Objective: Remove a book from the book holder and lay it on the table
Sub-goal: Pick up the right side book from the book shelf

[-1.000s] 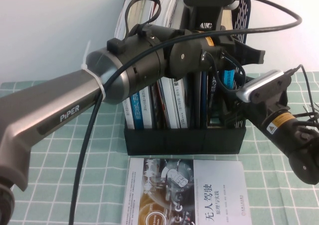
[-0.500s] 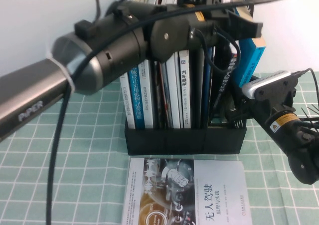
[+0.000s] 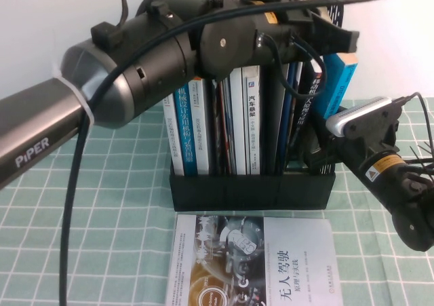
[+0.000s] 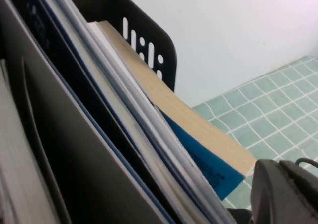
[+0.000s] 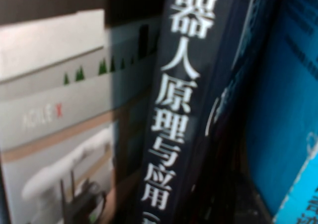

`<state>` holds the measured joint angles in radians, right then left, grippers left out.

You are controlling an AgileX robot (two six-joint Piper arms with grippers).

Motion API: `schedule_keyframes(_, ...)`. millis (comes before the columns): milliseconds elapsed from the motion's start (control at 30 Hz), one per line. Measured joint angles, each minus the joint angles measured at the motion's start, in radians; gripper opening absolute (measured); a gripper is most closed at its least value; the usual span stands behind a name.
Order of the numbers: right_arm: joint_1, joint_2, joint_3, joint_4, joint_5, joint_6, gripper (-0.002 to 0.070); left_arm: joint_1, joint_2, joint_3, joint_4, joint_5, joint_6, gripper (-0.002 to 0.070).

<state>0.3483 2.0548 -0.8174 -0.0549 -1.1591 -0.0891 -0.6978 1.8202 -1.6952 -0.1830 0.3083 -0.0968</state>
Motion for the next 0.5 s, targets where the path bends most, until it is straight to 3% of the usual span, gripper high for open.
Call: schedule_keyframes(500,0.0,-0.087,0.004,-0.022,0.113,0.009,0.0228,-0.039,0.0,-0.004,0.0,0.022,0.064,-0.0003)
